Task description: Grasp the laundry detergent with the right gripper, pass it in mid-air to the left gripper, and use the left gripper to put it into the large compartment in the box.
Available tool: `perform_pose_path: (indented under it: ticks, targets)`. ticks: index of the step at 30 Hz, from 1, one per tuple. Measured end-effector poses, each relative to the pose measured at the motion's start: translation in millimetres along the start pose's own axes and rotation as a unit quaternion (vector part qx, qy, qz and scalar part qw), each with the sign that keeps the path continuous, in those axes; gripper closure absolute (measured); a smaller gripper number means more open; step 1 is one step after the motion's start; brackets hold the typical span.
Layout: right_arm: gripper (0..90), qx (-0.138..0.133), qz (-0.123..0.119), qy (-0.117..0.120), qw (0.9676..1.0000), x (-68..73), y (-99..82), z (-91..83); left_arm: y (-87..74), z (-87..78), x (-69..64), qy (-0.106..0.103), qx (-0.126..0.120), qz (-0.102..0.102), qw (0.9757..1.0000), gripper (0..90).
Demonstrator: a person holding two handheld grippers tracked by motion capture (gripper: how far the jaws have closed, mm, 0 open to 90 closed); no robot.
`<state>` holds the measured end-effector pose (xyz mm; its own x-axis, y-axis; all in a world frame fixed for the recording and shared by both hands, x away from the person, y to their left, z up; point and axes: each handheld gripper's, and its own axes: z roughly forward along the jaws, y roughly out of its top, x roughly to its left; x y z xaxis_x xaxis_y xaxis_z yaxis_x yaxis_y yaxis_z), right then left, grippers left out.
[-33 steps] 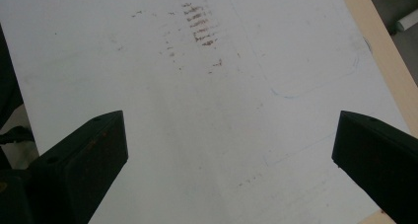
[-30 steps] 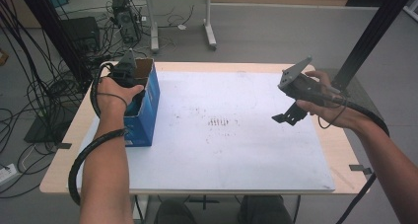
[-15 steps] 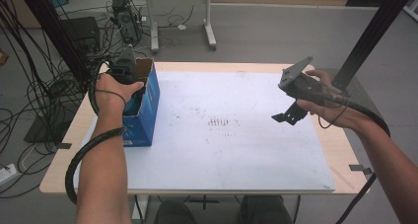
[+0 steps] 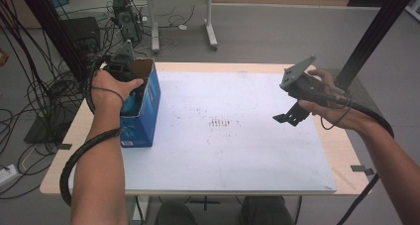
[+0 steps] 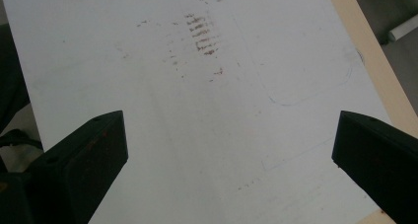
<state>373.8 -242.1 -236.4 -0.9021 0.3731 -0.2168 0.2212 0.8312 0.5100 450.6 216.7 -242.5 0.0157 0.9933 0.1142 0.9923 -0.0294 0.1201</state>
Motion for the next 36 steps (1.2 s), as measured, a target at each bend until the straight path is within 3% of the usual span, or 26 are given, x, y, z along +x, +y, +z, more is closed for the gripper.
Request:
perform_pose_path:
  ticks: [11, 16, 25, 30, 36]
  targets:
    - [0.4, 0.001, 0.001, 0.004, 1.0, 3.8, -0.1, -1.5, -12.6, -28.0, -2.2, 0.004, -0.017, 0.012, 0.9998, 21.9]
    - [0.4, 0.004, 0.006, 0.006, 1.0, 3.3, -0.1, -1.4, -17.1, -41.9, -7.0, -0.006, -0.033, 0.022, 0.9992, 18.4]
    - [0.4, 0.026, 0.01, 0.011, 0.9995, 1.5, 3.0, 4.5, -12.8, -65.3, -39.4, -0.02, -0.068, 0.068, 0.9952, 11.2]
    - [0.4, 0.034, 0.01, 0.011, 0.9993, 1.2, 3.7, 4.9, -4.8, -75.6, -61.1, -0.029, -0.081, 0.097, 0.9916, 8.5]
    - [0.4, 0.035, 0.01, 0.008, 0.9993, -0.6, 3.3, 3.7, 7.0, -76.8, -89.6, -0.039, -0.088, 0.129, 0.987, 6.0]
